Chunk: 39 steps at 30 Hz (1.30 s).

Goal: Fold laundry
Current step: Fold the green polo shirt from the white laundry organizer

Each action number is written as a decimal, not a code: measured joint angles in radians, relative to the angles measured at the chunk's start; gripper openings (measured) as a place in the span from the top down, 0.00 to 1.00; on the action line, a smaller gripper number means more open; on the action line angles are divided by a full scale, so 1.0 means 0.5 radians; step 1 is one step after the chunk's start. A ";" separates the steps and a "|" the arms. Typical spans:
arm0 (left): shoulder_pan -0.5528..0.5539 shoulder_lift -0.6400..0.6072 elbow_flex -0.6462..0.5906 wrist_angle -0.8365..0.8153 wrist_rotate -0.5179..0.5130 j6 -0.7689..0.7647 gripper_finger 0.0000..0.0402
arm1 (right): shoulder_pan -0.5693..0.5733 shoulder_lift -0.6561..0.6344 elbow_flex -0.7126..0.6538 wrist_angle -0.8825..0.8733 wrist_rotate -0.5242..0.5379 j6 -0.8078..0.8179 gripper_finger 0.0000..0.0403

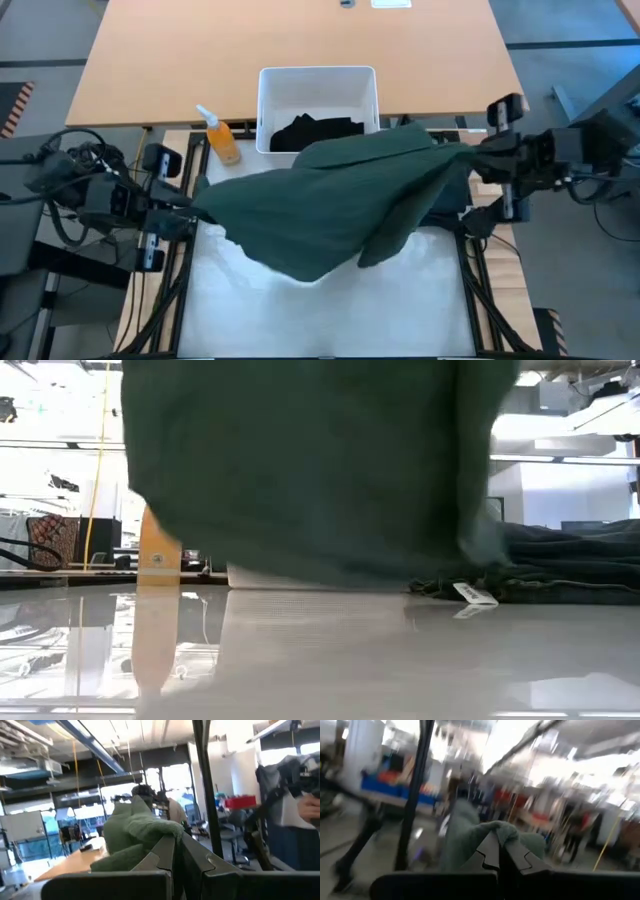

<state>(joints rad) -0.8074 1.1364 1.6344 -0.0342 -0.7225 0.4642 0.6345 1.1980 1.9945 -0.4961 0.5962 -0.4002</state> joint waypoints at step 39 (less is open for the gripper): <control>-0.234 0.981 -1.145 -1.053 0.279 -2.555 0.88 | -0.253 0.593 -1.951 0.020 -0.875 1.806 0.96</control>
<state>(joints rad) -0.9242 1.6268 1.0621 -0.5607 -0.5830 -0.8134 0.5078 1.4946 1.0190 -0.4859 0.1588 0.5027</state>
